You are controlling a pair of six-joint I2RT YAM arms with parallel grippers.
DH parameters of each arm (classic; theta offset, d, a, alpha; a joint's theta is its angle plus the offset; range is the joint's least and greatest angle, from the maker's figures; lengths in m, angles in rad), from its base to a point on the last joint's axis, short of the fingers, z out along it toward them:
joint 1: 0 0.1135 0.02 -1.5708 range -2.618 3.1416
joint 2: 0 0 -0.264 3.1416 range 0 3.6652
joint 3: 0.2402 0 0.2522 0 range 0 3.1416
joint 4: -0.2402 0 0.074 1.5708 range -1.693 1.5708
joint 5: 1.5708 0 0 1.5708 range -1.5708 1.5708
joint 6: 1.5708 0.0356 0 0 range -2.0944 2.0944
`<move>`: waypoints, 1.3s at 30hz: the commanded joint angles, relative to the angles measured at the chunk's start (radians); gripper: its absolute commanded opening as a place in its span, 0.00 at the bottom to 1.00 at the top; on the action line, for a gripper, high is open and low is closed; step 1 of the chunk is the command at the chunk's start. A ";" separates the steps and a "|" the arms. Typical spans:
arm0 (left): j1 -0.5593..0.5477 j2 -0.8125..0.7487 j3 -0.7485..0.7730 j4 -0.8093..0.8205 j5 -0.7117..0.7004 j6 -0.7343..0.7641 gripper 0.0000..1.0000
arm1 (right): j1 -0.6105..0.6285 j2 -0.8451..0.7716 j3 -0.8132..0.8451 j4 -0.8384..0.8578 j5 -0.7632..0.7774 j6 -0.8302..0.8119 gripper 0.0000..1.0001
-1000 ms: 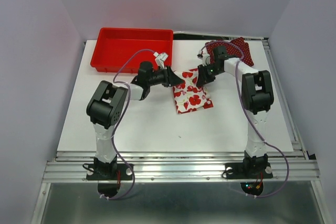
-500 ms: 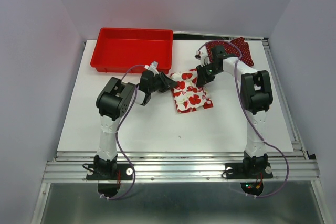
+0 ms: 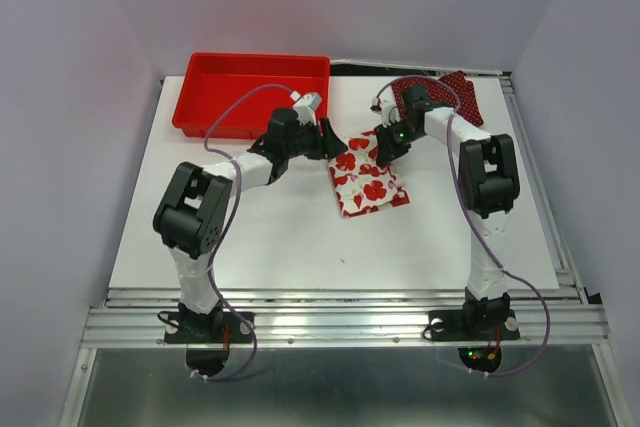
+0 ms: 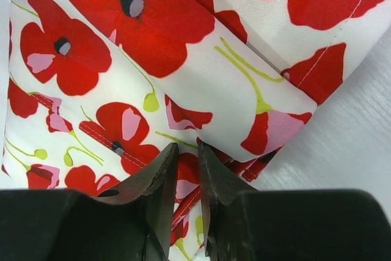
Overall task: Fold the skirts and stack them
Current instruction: Neatly place the folded skirt to the corner
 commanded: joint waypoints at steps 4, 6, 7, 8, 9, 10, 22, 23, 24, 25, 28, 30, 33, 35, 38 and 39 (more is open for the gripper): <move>-0.049 -0.182 0.321 -0.560 -0.153 0.799 0.67 | 0.004 -0.061 -0.072 -0.026 0.074 -0.045 0.28; -0.049 -0.127 0.424 -0.662 -0.187 0.853 0.66 | 0.004 -0.078 -0.083 -0.009 0.070 -0.037 0.28; -0.049 -0.055 0.474 -0.687 -0.213 0.861 0.65 | 0.004 -0.083 -0.083 -0.009 0.069 -0.037 0.29; -0.050 -0.010 0.595 -0.727 -0.227 0.875 0.62 | 0.004 -0.087 -0.083 -0.010 0.073 -0.031 0.29; -0.053 0.072 0.654 -0.775 -0.267 0.884 0.60 | 0.004 -0.098 -0.087 -0.006 0.081 -0.019 0.32; -0.055 0.111 0.705 -0.789 -0.295 0.887 0.59 | 0.004 -0.106 -0.089 -0.004 0.084 -0.019 0.33; -0.102 0.476 1.092 -0.811 -0.474 0.994 0.46 | 0.004 -0.290 -0.060 0.072 0.075 0.177 0.55; -0.102 0.487 1.092 -0.803 -0.473 0.999 0.46 | 0.004 -0.309 -0.067 0.071 0.096 0.199 0.55; -0.102 0.496 1.096 -0.798 -0.467 1.000 0.46 | -0.008 -0.320 -0.074 0.069 0.104 0.205 0.55; -0.104 0.514 1.099 -0.800 -0.457 1.007 0.45 | -0.008 -0.331 -0.081 0.068 0.107 0.213 0.55; -0.118 0.524 1.075 -0.801 -0.438 1.042 0.45 | -0.062 -0.374 -0.121 0.065 0.124 0.249 0.57; -0.124 0.518 1.046 -0.791 -0.428 1.071 0.45 | -0.094 -0.399 -0.155 0.052 0.100 0.260 0.59; -0.131 0.509 1.020 -0.801 -0.396 1.088 0.43 | -0.152 -0.423 -0.186 0.039 0.072 0.263 0.59; -0.139 0.498 1.001 -0.838 -0.375 1.094 0.37 | -0.198 -0.442 -0.206 0.017 0.060 0.268 0.60; -0.165 0.443 0.910 -0.858 -0.378 1.119 0.32 | -0.269 -0.445 -0.216 -0.042 0.043 0.276 0.60; -0.174 0.426 0.882 -0.864 -0.382 1.120 0.30 | -0.289 -0.445 -0.222 -0.059 0.034 0.276 0.60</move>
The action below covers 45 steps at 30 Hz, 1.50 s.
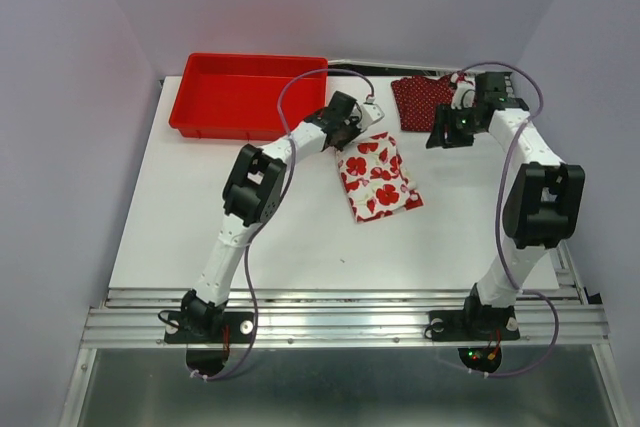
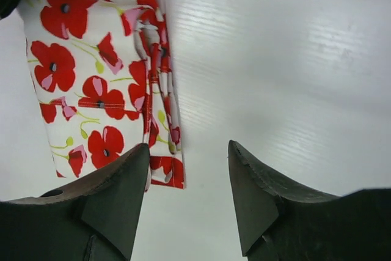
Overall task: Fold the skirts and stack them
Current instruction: Neatly place the folded skirt to the corner
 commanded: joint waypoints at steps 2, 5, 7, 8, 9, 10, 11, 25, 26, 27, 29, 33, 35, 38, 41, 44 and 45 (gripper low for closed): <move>-0.067 -0.172 -0.167 -0.068 0.007 0.030 0.26 | -0.100 -0.050 -0.023 -0.118 -0.060 0.012 0.60; -0.083 -0.235 -0.242 -0.127 0.003 -0.033 0.22 | -0.180 -0.071 -0.046 -0.166 -0.075 -0.001 0.61; -0.085 -0.269 -0.280 -0.173 0.013 -0.080 0.20 | -0.222 -0.088 -0.065 -0.198 -0.083 -0.011 0.61; -0.085 -0.310 -0.340 -0.178 0.033 -0.128 0.18 | -0.233 -0.096 -0.077 -0.207 -0.095 -0.012 0.62; -0.085 -0.335 -0.374 -0.183 0.050 -0.151 0.18 | -0.233 -0.107 -0.109 -0.215 -0.100 -0.015 0.64; -0.087 -0.384 -0.407 -0.183 0.094 -0.171 0.16 | -0.247 -0.126 -0.126 -0.229 -0.106 -0.020 0.67; -0.091 -0.411 -0.482 -0.177 0.114 -0.188 0.15 | -0.256 -0.136 -0.143 -0.232 -0.126 -0.020 0.67; -0.024 -0.853 -0.845 0.086 0.279 -0.512 0.38 | -0.266 -0.137 -0.441 -0.048 -0.289 0.129 0.70; -0.022 -0.850 -0.813 0.089 0.289 -0.475 0.40 | -0.266 -0.130 -0.460 -0.031 -0.296 0.156 0.70; -0.024 -0.844 -0.791 0.086 0.302 -0.441 0.42 | -0.266 -0.121 -0.474 -0.011 -0.311 0.175 0.70; -0.036 -0.826 -0.756 0.077 0.318 -0.398 0.44 | -0.266 -0.120 -0.510 0.071 -0.315 0.227 0.69; -0.083 -0.821 -0.750 0.086 0.303 -0.265 0.47 | -0.240 -0.107 -0.569 0.179 -0.295 0.268 0.67; -0.087 -0.833 -0.776 0.136 0.300 -0.262 0.53 | -0.227 -0.090 -0.579 0.210 -0.276 0.282 0.67; -0.093 -0.808 -0.797 0.175 0.280 -0.259 0.63 | -0.203 -0.073 -0.585 0.251 -0.233 0.311 0.65; -0.116 -0.783 -0.784 0.193 0.268 -0.226 0.63 | -0.169 -0.048 -0.567 0.288 -0.184 0.322 0.55; -0.172 -0.807 -0.819 0.262 0.256 -0.174 0.64 | -0.160 -0.032 -0.525 0.309 -0.178 0.345 0.39; -0.192 -0.815 -0.846 0.274 0.248 -0.156 0.64 | -0.160 -0.022 -0.513 0.312 -0.184 0.353 0.35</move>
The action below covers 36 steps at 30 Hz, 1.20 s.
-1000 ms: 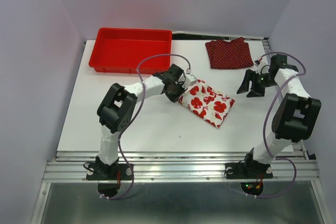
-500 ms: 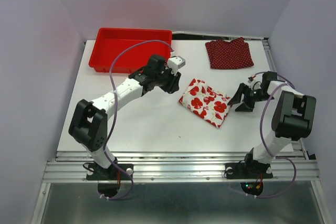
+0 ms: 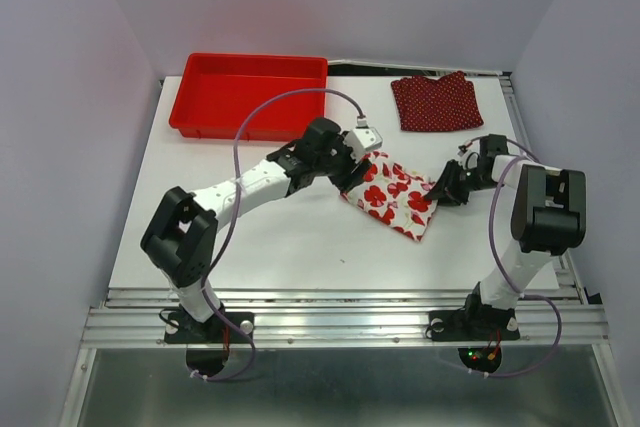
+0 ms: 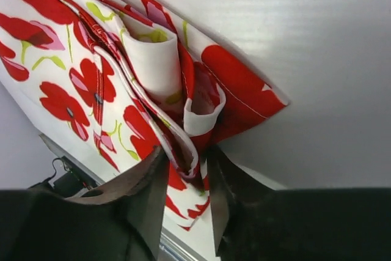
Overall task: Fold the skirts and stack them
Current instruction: Neatly place the folded skirt to the corner
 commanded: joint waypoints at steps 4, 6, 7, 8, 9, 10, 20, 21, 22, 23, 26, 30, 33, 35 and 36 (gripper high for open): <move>-0.189 -0.052 -0.103 0.162 -0.109 0.208 0.65 | 0.030 0.033 0.092 0.100 0.026 0.049 0.27; -0.261 -0.049 -0.136 0.188 -0.139 0.299 0.65 | 0.041 0.036 0.107 0.100 0.038 0.051 0.29; -0.284 -0.034 -0.141 0.197 -0.158 0.337 0.66 | 0.041 0.042 0.120 0.100 0.041 0.052 0.34; -0.332 -0.024 -0.144 0.201 -0.175 0.369 0.65 | 0.050 0.048 0.124 0.100 0.044 0.058 0.35; -0.354 -0.011 -0.146 0.213 -0.202 0.419 0.65 | 0.050 0.054 0.130 0.100 0.047 0.063 0.35; -0.369 0.015 -0.146 0.234 -0.224 0.443 0.64 | 0.050 0.068 0.143 0.098 0.050 0.066 0.43; -0.417 0.206 -0.095 0.400 -0.293 0.588 0.55 | 0.050 0.024 0.176 0.011 0.112 0.082 0.73; -0.418 0.221 -0.075 0.398 -0.293 0.608 0.55 | 0.050 0.009 0.175 0.002 0.115 0.091 0.74; -0.417 0.236 -0.066 0.398 -0.291 0.613 0.55 | 0.050 -0.004 0.172 -0.009 0.130 0.092 0.77; -0.417 0.262 -0.055 0.397 -0.291 0.627 0.55 | 0.050 -0.013 0.169 -0.015 0.135 0.098 0.79; -0.418 0.295 -0.041 0.394 -0.273 0.654 0.55 | 0.050 -0.041 0.179 -0.044 0.144 0.100 0.91; -0.417 0.330 -0.029 0.409 -0.261 0.667 0.53 | 0.050 -0.060 0.201 -0.086 0.158 0.124 1.00; -0.415 0.358 -0.009 0.420 -0.270 0.651 0.45 | 0.050 -0.073 0.201 -0.117 0.150 0.128 1.00; -0.415 0.367 -0.008 0.429 -0.270 0.651 0.32 | 0.050 -0.076 0.190 -0.130 0.138 0.123 1.00; -0.415 0.370 -0.006 0.432 -0.273 0.650 0.28 | 0.050 -0.076 0.184 -0.135 0.133 0.121 1.00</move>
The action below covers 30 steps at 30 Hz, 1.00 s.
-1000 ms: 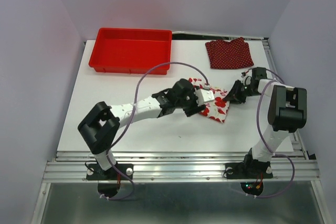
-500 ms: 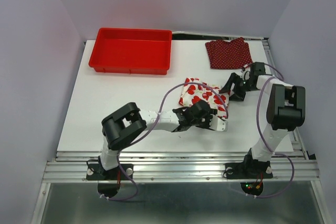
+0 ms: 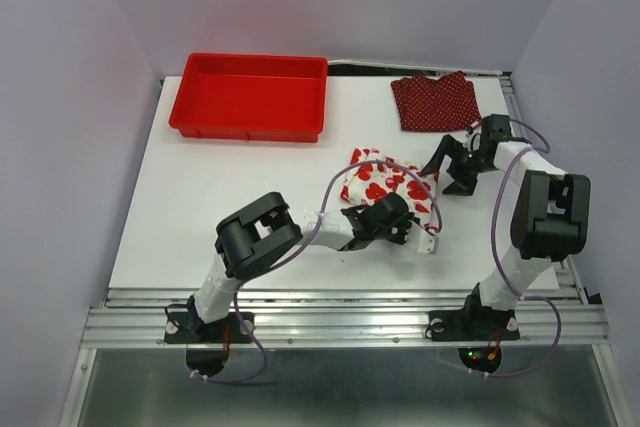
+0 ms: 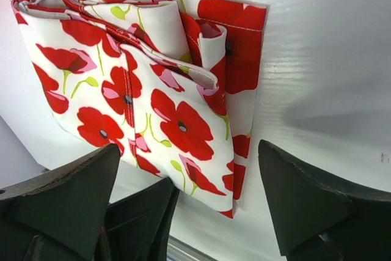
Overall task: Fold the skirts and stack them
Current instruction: Neatly place the folded skirt to the corner
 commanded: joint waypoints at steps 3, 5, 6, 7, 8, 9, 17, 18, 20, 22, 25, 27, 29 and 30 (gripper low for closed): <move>0.006 0.012 0.045 0.056 0.007 -0.003 0.15 | 0.006 -0.034 0.010 -0.072 -0.036 -0.018 1.00; 0.016 0.011 0.045 0.051 0.016 -0.012 0.07 | 0.006 -0.026 0.005 -0.081 -0.044 -0.029 1.00; 0.020 0.008 0.048 0.051 0.021 -0.021 0.05 | 0.006 -0.026 0.002 -0.081 -0.050 -0.035 1.00; 0.026 0.005 0.051 0.045 0.025 -0.032 0.03 | 0.006 -0.026 -0.001 -0.083 -0.065 -0.037 1.00; 0.031 0.001 0.055 0.041 0.044 -0.047 0.00 | 0.006 -0.026 -0.004 -0.083 -0.071 -0.038 1.00; 0.048 0.000 0.060 0.041 0.055 -0.087 0.00 | 0.006 -0.026 -0.007 -0.085 -0.077 -0.047 1.00; 0.155 -0.020 0.158 -0.037 0.238 -0.274 0.00 | 0.006 -0.012 -0.042 -0.086 -0.110 -0.058 1.00; 0.161 -0.023 0.161 -0.036 0.246 -0.283 0.00 | 0.006 -0.014 -0.041 -0.085 -0.108 -0.055 1.00; 0.177 -0.032 0.163 -0.033 0.274 -0.299 0.00 | 0.006 -0.012 -0.039 -0.083 -0.114 -0.051 1.00; 0.184 -0.038 0.157 -0.025 0.289 -0.306 0.00 | 0.006 -0.003 -0.041 -0.074 -0.139 -0.035 1.00; 0.187 -0.041 0.153 -0.025 0.306 -0.306 0.00 | 0.006 0.023 -0.056 -0.014 -0.185 0.018 1.00; 0.187 -0.043 0.153 -0.022 0.312 -0.305 0.00 | 0.006 0.031 -0.090 0.045 -0.214 0.105 1.00; 0.187 -0.042 0.153 -0.021 0.315 -0.305 0.00 | 0.006 0.034 -0.127 0.174 -0.261 0.188 1.00; 0.189 -0.042 0.155 -0.021 0.315 -0.308 0.00 | 0.006 0.043 -0.168 0.267 -0.286 0.266 1.00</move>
